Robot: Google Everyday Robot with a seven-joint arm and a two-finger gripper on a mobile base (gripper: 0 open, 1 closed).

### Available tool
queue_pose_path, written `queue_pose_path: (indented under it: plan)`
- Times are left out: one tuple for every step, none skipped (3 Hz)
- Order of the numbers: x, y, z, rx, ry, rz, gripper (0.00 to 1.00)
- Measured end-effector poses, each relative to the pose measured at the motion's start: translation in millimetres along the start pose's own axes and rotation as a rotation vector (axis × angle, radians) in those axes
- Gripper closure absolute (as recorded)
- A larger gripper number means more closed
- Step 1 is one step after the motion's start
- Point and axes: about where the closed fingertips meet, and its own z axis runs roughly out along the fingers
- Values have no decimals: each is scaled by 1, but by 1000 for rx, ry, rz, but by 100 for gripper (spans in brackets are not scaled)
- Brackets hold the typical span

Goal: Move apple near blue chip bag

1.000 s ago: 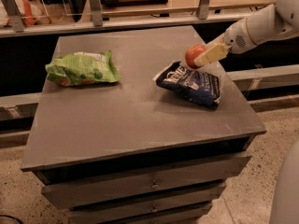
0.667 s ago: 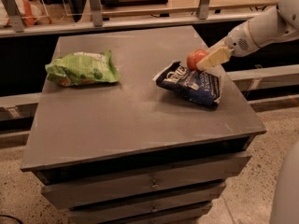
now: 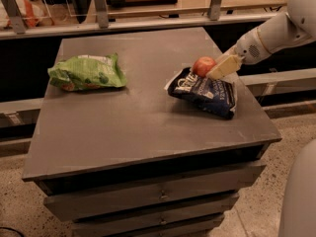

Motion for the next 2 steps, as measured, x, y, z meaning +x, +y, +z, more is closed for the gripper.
queue_pose_path:
  plan:
    - [1,1,2,-4,12,-4,36]
    - [-4,0,2,2,-1,-17,13]
